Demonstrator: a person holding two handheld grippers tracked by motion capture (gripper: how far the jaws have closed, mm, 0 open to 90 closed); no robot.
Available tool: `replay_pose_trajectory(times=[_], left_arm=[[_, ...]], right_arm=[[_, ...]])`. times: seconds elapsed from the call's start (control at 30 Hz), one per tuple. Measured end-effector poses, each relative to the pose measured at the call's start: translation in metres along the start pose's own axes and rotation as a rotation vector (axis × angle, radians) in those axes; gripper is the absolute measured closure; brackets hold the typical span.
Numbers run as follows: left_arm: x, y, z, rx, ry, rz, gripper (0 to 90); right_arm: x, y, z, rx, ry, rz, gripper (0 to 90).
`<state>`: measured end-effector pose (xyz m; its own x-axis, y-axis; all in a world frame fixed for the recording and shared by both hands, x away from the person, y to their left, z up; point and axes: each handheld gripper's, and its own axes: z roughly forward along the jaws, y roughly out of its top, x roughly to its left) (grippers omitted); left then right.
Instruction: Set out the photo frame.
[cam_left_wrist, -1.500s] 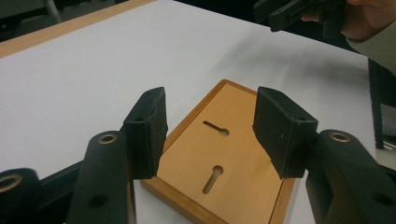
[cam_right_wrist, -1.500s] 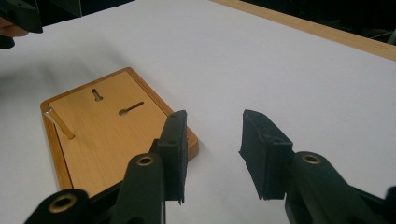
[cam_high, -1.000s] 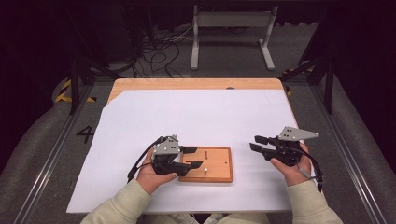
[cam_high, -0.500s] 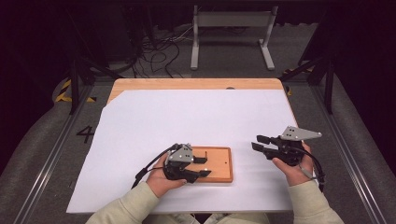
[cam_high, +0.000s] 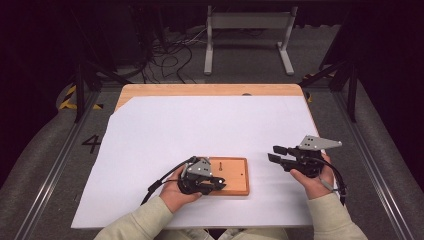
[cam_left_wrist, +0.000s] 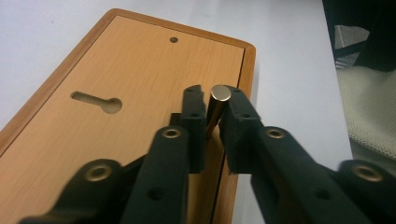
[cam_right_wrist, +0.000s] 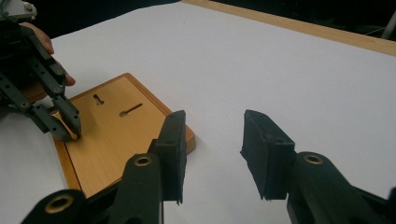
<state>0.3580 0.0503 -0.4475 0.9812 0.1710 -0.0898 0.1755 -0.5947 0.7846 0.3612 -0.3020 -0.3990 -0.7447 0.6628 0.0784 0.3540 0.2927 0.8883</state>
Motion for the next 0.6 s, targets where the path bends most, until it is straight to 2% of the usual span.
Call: replay_pose_trajectory(times=[0.07, 0.17, 0.23, 0.37, 0.5, 0.6], left_arm=[[-0.0013, 0.0003, 0.0003, 0.003, 0.009, 0.015, 82.9], [0.0003, -0.0003, 0.0001, 0.001, -0.002, 0.011, 83.1], [-0.0003, 0.0001, 0.0001, 0.006, 0.004, 0.024, 83.2], [0.0012, -0.0001, 0.0003, 0.01, -0.007, 0.02, 83.1], [0.0006, 0.001, 0.0004, 0.022, 0.004, 0.047, 83.8], [-0.0002, 0.0032, 0.0004, 0.037, 0.01, 0.029, 84.0]], right_arm=[[0.0003, 0.0001, 0.0001, 0.0, -0.001, -0.001, 60.4], [0.0003, -0.0001, 0.0008, 0.003, 0.003, 0.001, 60.4], [0.0005, -0.0003, 0.0015, 0.007, 0.004, -0.001, 60.4], [0.001, -0.0004, 0.0026, 0.013, 0.005, 0.0, 60.6], [0.0013, -0.0003, 0.0034, 0.017, 0.006, -0.005, 60.6], [0.0016, -0.0003, 0.0036, 0.02, 0.004, -0.005, 60.8]])
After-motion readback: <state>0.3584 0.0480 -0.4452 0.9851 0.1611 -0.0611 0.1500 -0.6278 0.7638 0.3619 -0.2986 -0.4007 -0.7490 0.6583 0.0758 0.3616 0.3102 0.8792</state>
